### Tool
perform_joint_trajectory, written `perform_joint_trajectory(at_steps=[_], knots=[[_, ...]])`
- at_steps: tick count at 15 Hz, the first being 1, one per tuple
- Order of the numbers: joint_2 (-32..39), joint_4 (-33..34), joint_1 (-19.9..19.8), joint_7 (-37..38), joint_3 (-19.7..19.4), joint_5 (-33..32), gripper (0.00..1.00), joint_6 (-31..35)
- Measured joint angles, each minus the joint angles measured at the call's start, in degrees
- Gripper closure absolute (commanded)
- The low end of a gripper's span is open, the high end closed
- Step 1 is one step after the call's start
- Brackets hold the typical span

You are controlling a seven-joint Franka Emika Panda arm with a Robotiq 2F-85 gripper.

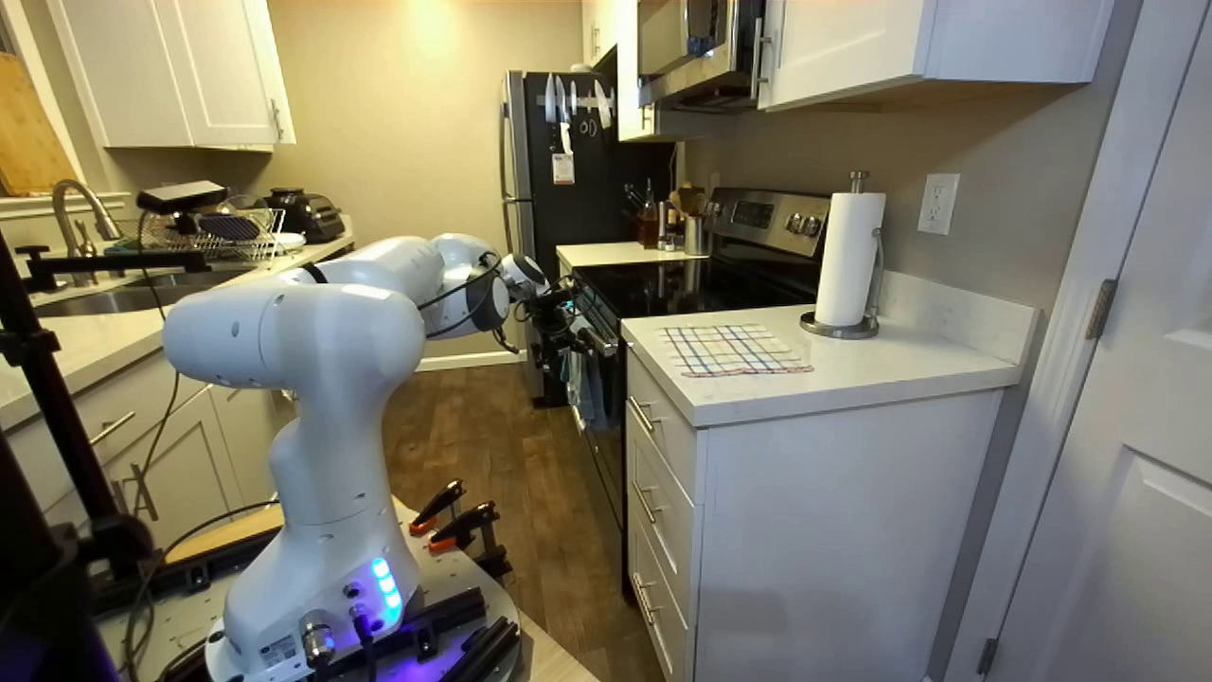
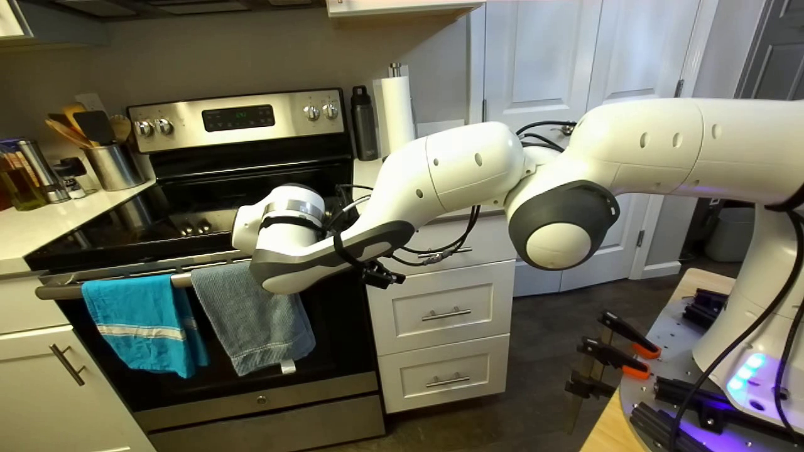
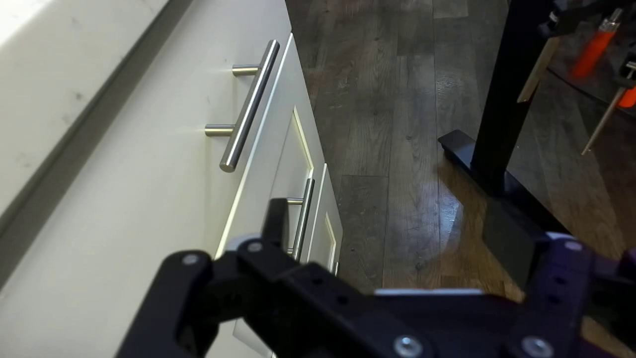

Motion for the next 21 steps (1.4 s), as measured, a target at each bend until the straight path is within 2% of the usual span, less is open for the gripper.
perform_joint_trajectory(at_steps=[7,15,21], knots=[[0.1,0.0,-0.2,1.4,0.1,0.2,0.0,0.9],[1.4,-0.5,-4.7,9.3,1.3,2.5,0.0,4.7],[1.4,-2.8,-5.2,10.4,-0.2,1.3,0.0,7.6]])
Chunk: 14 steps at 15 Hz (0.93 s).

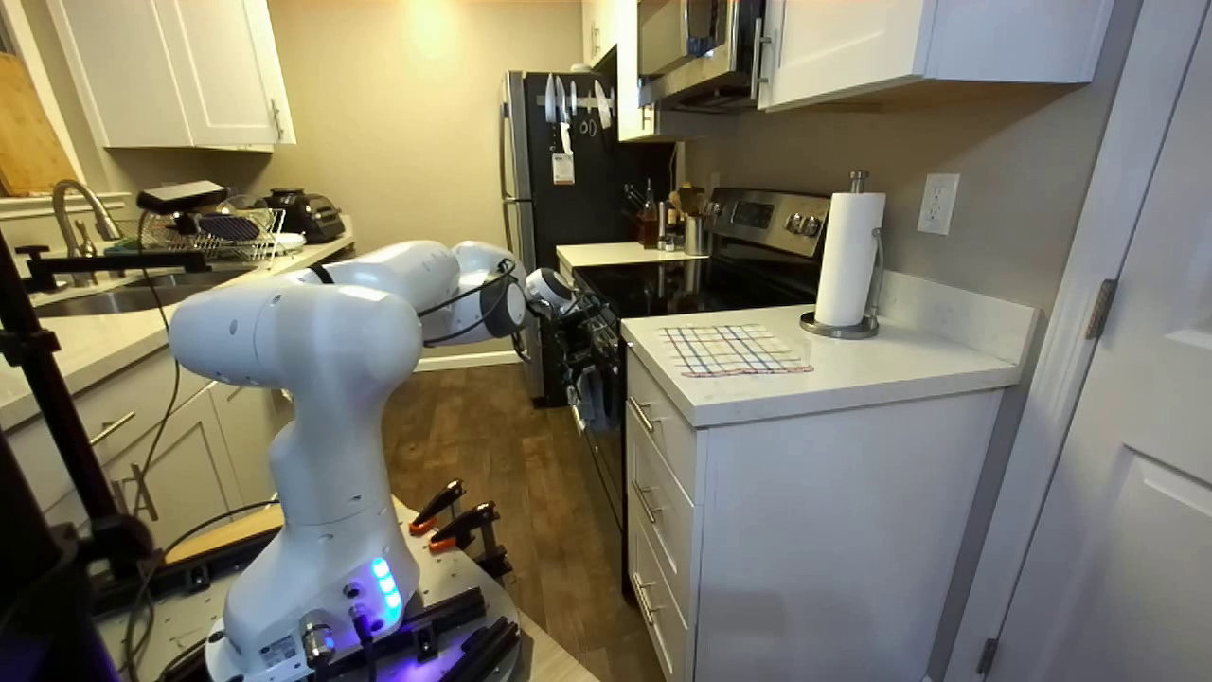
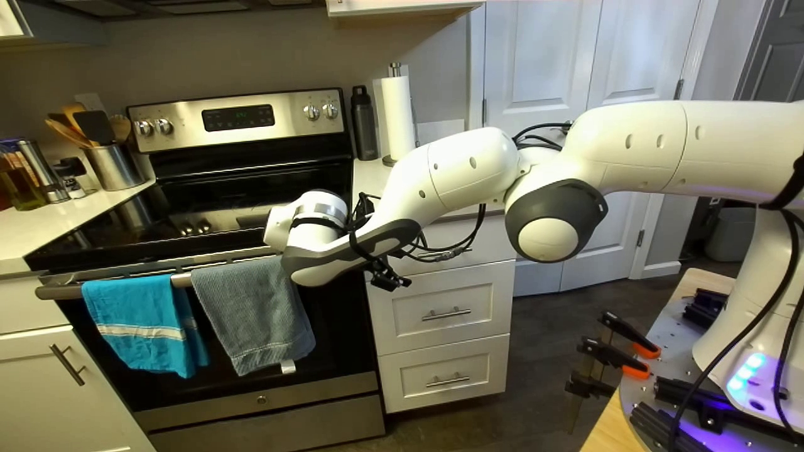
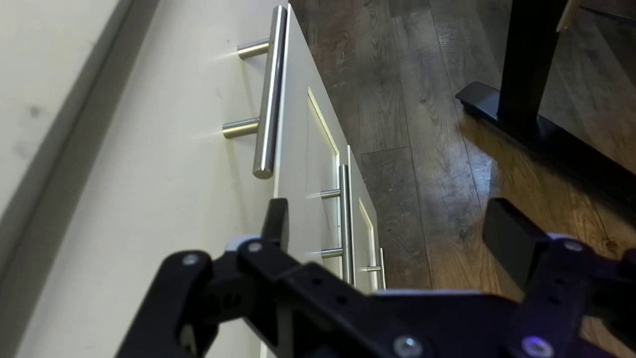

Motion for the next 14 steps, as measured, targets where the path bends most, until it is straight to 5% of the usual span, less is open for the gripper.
perform_joint_trajectory(at_steps=[14], knots=[[0.0,-6.1,1.9,0.0,-1.0,-6.9,0.0,0.3]])
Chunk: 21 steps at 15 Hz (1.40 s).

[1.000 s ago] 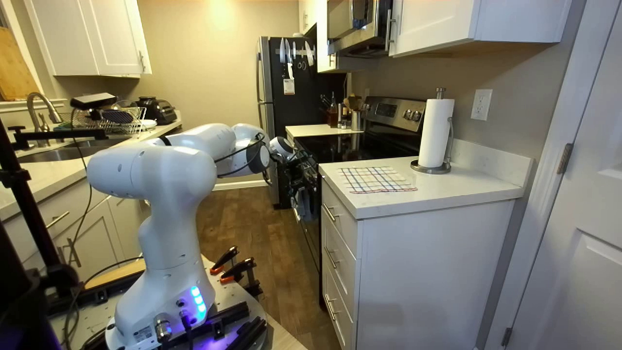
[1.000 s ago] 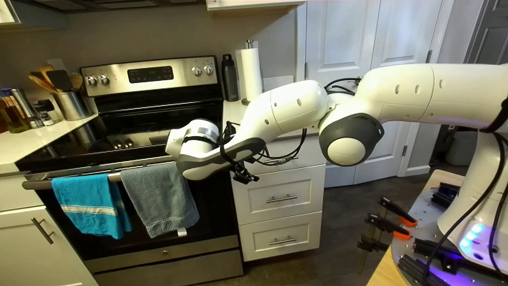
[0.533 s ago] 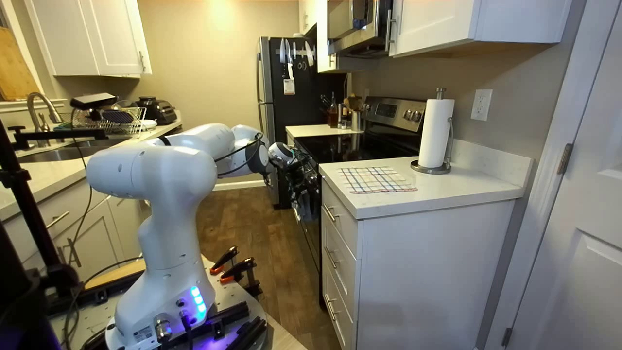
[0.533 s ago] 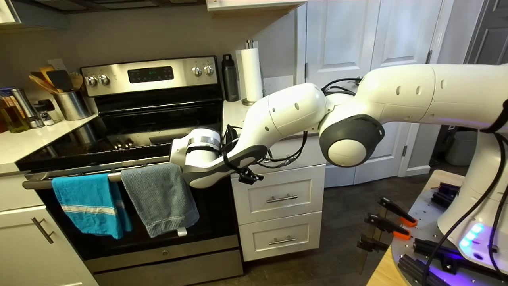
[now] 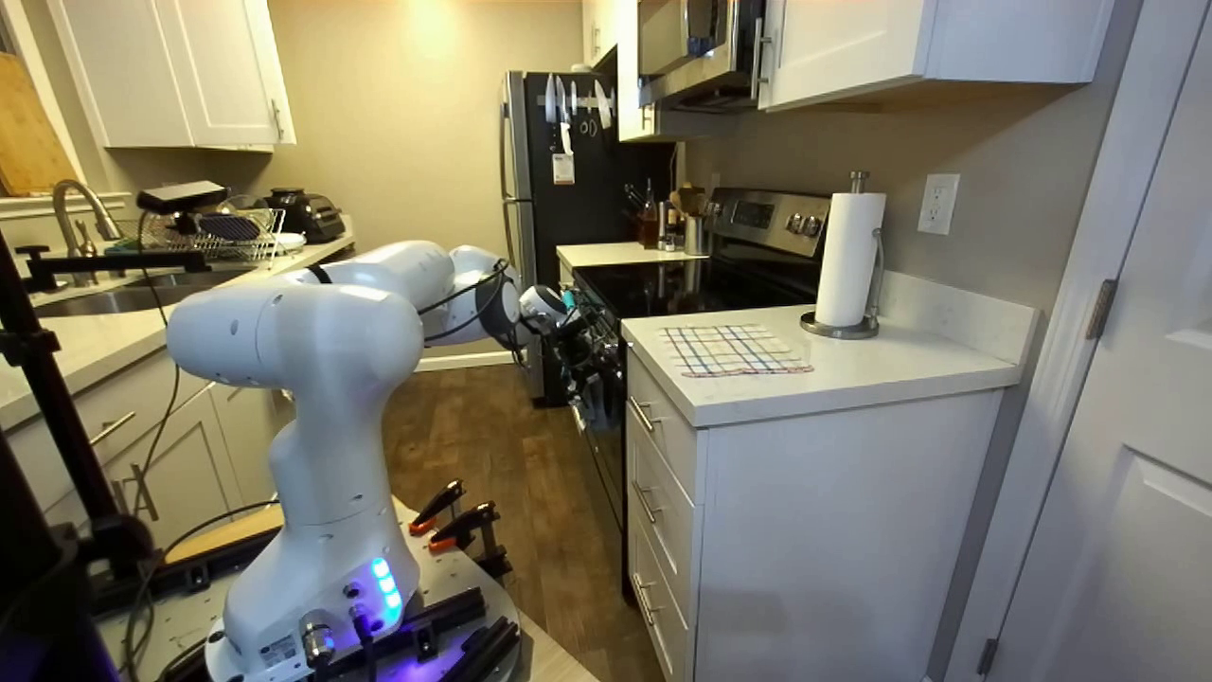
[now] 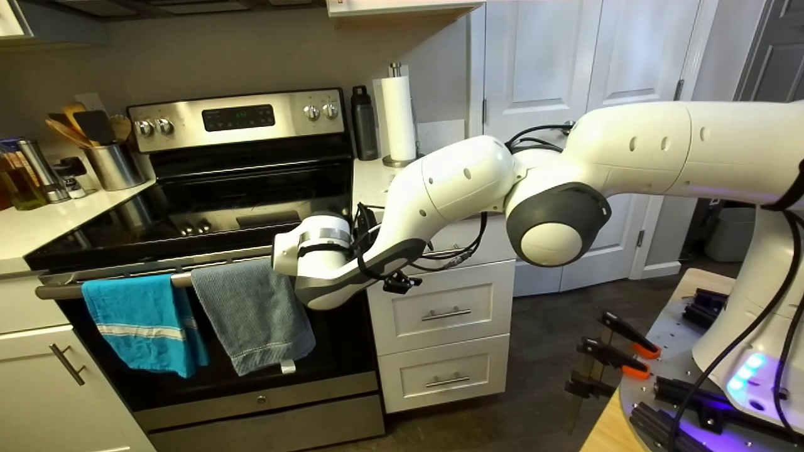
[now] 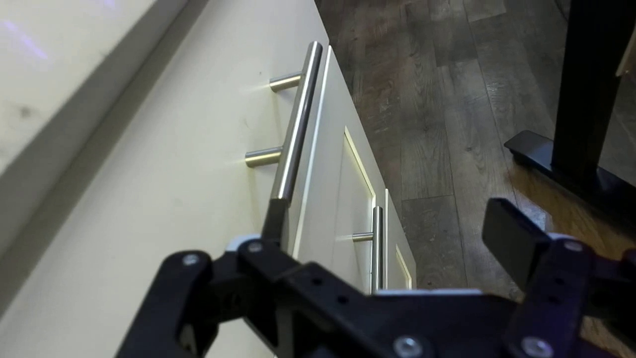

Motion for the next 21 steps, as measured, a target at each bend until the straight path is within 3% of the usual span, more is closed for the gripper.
perform_joint_trajectory(at_steps=[8,15,21], knots=[[-0.4,-10.7,4.5,1.8,-0.6,-10.2,0.0,3.2],[-4.8,-26.1,10.3,9.6,-0.6,-11.5,0.0,4.4],[-10.3,-36.7,13.0,11.0,-0.8,-14.9,0.0,4.5]])
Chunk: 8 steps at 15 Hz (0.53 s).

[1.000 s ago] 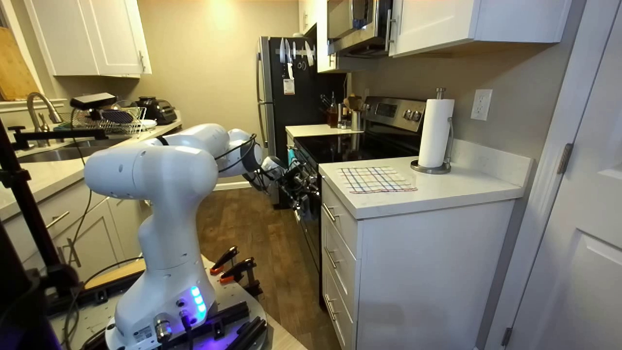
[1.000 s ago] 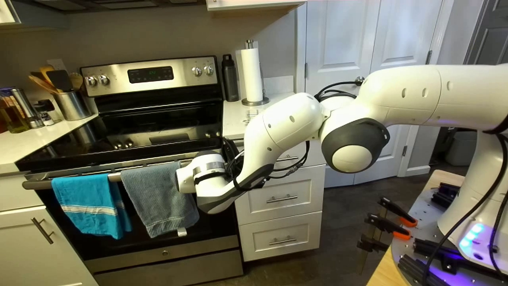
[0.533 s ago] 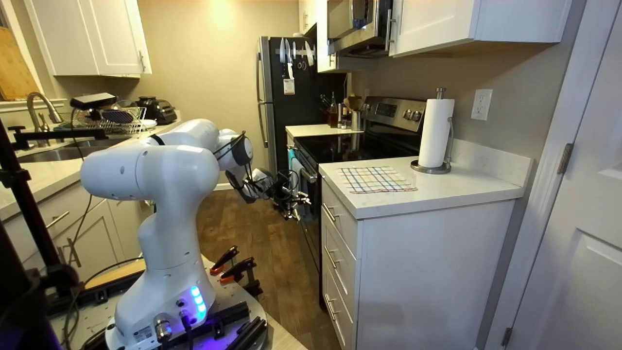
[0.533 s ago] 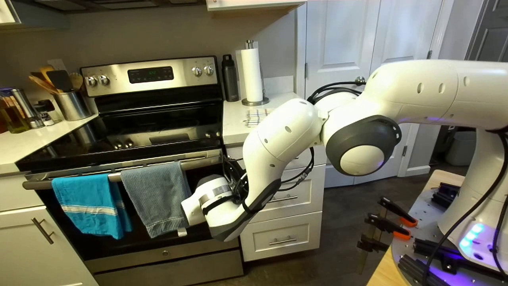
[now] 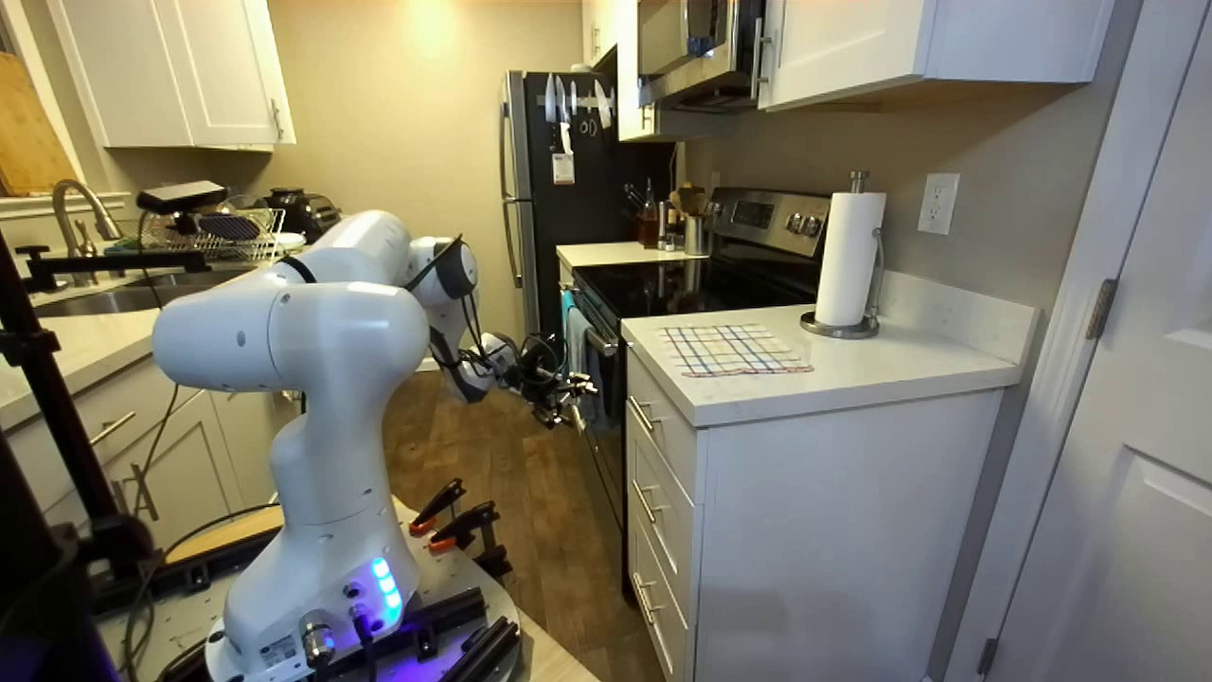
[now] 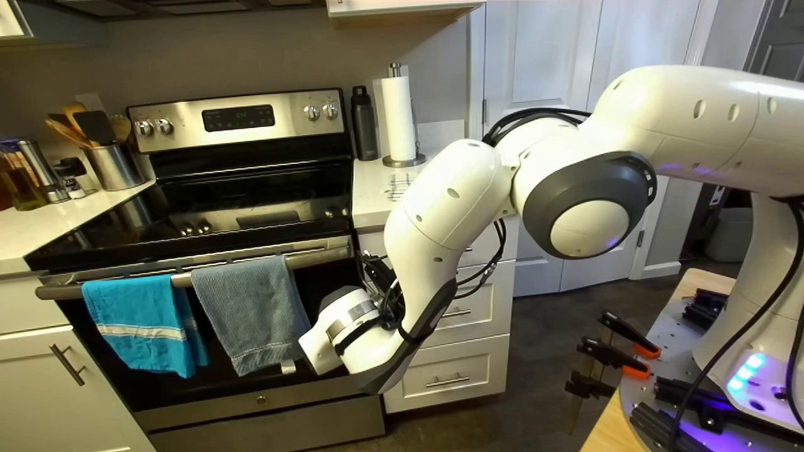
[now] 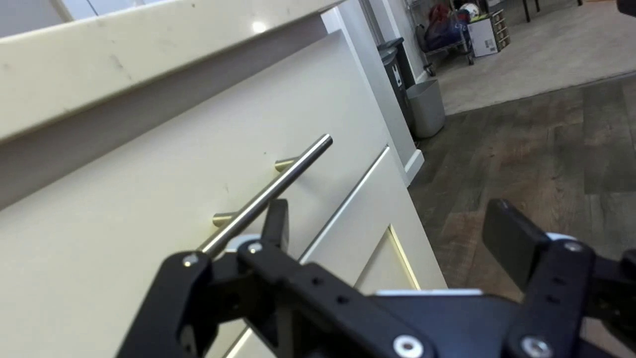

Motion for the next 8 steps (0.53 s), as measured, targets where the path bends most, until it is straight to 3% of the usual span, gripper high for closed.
perform_joint_trajectory(at_steps=[4,8], knots=[[-2.3,-3.1,0.1,0.0,-0.2,-1.6,0.0,1.1],[-4.2,-3.1,-4.1,-1.9,0.3,0.7,0.0,5.0]])
